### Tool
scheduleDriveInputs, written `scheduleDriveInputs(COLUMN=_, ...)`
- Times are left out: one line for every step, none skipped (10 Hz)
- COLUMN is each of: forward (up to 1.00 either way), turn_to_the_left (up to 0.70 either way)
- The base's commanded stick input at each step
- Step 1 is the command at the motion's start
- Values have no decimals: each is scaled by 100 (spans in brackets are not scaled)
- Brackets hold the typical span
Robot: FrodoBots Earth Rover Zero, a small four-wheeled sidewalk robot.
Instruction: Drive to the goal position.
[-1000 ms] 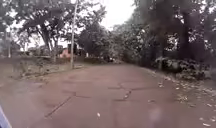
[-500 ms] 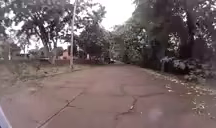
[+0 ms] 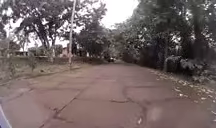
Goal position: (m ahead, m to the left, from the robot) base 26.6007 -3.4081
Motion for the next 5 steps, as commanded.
scheduleDriveInputs(forward=70, turn_to_the_left=0)
scheduleDriveInputs(forward=70, turn_to_the_left=0)
scheduleDriveInputs(forward=70, turn_to_the_left=0)
scheduleDriveInputs(forward=70, turn_to_the_left=0)
scheduleDriveInputs(forward=70, turn_to_the_left=0)
